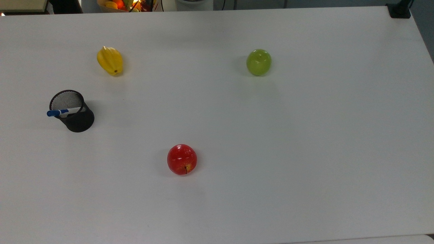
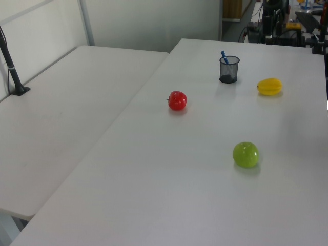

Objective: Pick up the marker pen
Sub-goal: 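Move the gripper over the black mesh pen cup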

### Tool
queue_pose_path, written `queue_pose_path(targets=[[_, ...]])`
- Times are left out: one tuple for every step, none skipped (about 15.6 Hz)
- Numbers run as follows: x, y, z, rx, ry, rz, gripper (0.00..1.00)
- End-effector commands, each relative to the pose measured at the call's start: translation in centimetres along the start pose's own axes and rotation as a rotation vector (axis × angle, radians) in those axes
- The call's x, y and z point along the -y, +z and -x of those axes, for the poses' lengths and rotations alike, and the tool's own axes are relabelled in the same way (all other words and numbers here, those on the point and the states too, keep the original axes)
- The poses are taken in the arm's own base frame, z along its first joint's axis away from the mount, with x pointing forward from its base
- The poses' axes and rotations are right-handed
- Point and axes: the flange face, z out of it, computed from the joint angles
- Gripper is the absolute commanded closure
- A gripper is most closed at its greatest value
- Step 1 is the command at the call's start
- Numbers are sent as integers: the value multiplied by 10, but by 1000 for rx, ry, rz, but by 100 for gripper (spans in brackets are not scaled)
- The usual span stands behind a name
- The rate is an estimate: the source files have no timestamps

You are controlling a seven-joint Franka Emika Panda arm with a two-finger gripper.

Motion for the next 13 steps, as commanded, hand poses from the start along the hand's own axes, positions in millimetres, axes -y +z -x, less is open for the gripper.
queue_pose_path(targets=[[-10,5,7,3,-4,-18,0],[-10,4,6,2,-5,-19,0],[-13,5,5,0,0,-20,0],[-17,3,3,-22,6,-22,0],[-19,4,-1,-38,14,-22,0],[-25,8,-9,-64,31,-31,0],[-29,10,-15,-84,43,-44,0],[-35,11,-19,-104,59,-53,0],[-46,12,-26,-126,82,-52,0],[-61,13,-31,-144,107,-49,0],[-77,18,-37,-164,139,-45,0],[-88,20,-42,-183,158,-40,0],[-98,24,-46,-198,175,-36,0]])
